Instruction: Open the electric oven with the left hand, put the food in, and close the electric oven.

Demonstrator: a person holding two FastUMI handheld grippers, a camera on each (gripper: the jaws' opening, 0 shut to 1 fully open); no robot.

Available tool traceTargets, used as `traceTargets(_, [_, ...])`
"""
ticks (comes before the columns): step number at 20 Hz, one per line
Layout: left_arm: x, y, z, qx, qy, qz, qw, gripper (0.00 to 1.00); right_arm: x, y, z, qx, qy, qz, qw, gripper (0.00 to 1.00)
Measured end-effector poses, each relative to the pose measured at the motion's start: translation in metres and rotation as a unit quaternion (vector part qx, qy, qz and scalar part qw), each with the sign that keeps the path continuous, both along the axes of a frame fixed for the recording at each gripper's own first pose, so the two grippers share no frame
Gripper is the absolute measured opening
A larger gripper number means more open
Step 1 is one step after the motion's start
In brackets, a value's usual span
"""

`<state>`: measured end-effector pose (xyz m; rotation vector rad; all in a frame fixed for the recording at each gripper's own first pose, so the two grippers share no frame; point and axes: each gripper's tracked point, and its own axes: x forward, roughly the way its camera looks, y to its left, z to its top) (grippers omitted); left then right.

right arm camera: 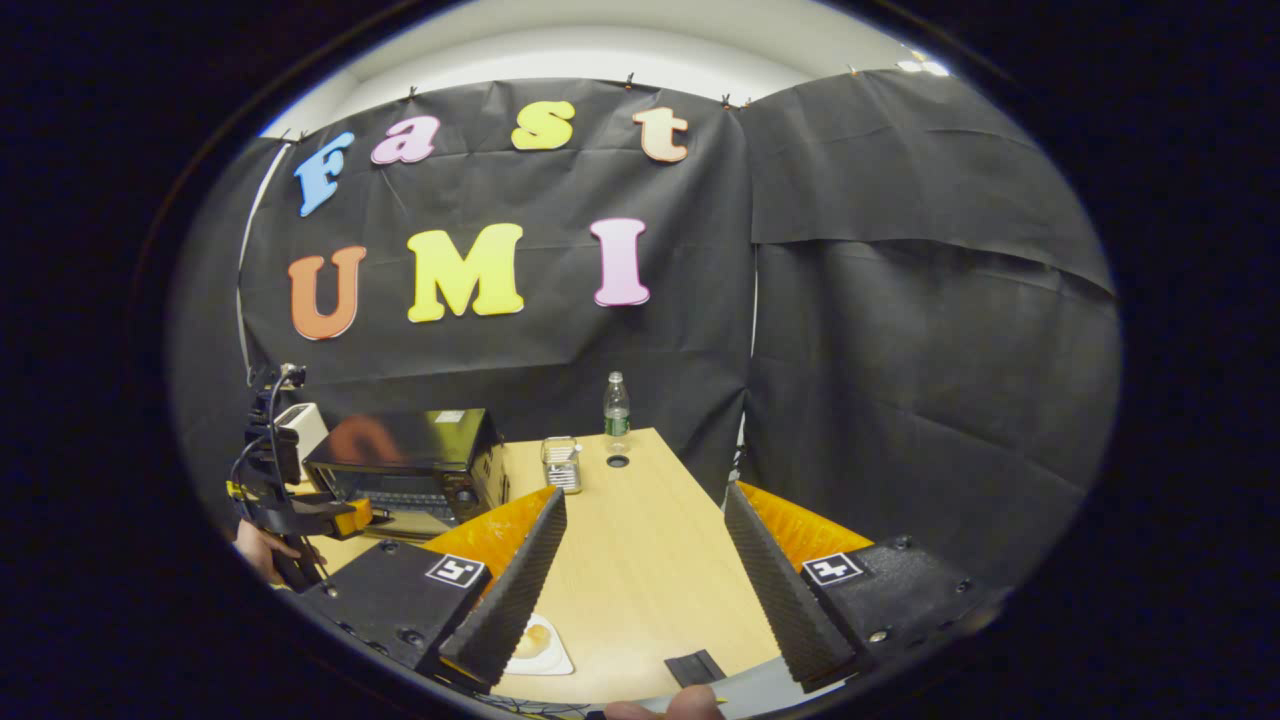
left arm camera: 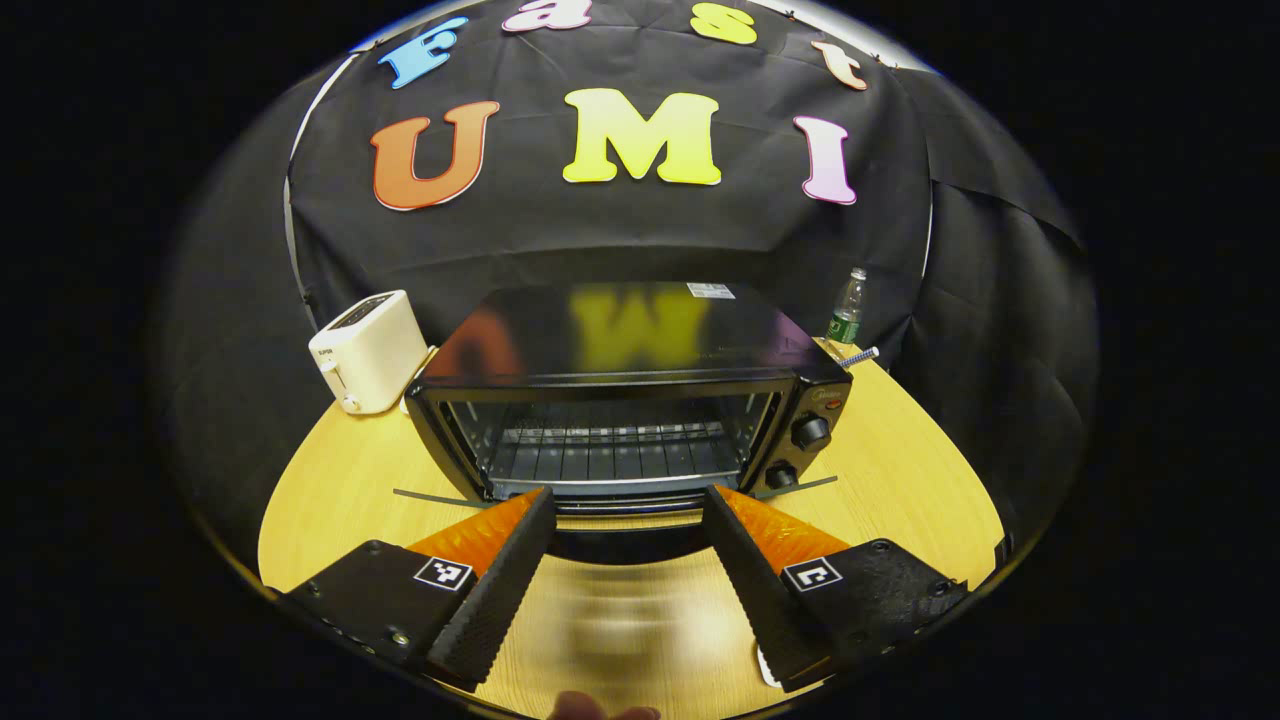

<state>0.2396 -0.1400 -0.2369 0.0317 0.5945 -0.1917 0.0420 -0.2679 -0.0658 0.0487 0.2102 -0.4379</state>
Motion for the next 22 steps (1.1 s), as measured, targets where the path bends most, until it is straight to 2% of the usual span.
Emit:
traceTargets(6, [-0.030, 0.003, -0.023, 0.008, 0.024, -0.012, 1.000, 0.98, -0.020, 0.010, -0.003, -0.005, 0.006, 0.000, 1.000, 1.00])
traceTargets(8, [-0.039, 0.004, -0.030, 0.001, 0.038, -0.011, 0.999, 0.98, -0.025, 0.012, -0.006, -0.004, 0.010, -0.002, 1.000, 0.98])
traceTargets(16, [-0.073, 0.008, -0.084, -0.021, 0.107, -0.005, 0.994, 0.96, -0.037, 0.021, -0.016, -0.007, 0.025, 0.000, 1.000, 1.00])
traceTargets(19, [-0.077, 0.008, -0.106, -0.042, 0.132, 0.007, 0.990, 0.94, -0.040, 0.024, -0.021, -0.009, 0.034, 0.001, 0.999, 1.00])
traceTargets(22, [-0.078, 0.009, -0.120, -0.043, 0.146, 0.010, 0.988, 0.93, -0.045, 0.028, -0.023, -0.012, 0.043, 0.002, 0.999, 1.00])
